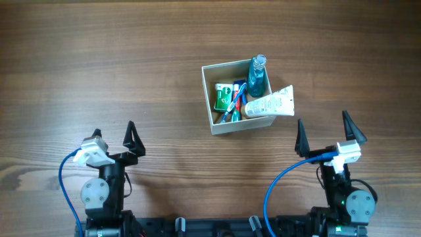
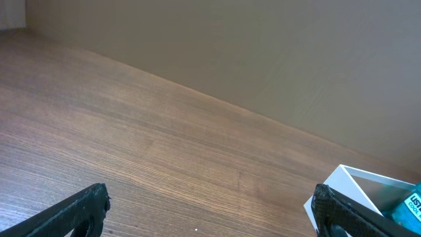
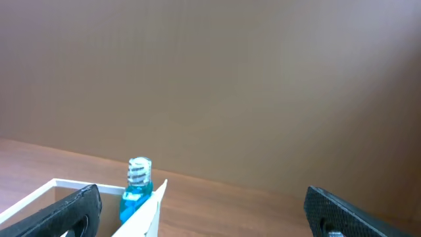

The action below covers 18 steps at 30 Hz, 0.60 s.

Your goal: Pack container

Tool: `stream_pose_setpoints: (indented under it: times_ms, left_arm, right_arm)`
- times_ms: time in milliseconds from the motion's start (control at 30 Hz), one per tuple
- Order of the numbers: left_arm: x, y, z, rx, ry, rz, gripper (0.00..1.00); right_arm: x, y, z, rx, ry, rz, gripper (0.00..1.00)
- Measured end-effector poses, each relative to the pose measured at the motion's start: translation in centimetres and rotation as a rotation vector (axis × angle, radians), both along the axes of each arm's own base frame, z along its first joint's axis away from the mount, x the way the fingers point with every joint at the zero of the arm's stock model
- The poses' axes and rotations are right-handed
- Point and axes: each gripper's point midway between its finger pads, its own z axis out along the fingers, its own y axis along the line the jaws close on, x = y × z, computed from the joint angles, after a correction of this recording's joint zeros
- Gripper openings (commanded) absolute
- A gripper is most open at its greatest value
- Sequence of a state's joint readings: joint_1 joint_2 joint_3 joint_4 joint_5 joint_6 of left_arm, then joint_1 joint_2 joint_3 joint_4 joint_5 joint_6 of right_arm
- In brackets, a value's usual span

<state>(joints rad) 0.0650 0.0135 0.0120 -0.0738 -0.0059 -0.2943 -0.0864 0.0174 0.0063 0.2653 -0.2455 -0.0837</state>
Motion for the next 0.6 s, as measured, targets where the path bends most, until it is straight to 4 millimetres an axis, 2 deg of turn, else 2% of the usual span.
stream_pose_setpoints:
  times_ms: [267, 600]
  left_arm:
    - [0.0, 0.0, 0.0, 0.000, 0.000, 0.000, 1.00]
    - [0.0, 0.0, 0.0, 0.000, 0.000, 0.000, 1.00]
  right_arm:
    - [0.8, -0.2, -5.6, 0.021, 0.234, -0.006, 1.00]
    - [0.8, -0.2, -5.9, 0.022, 0.247, -0.006, 1.00]
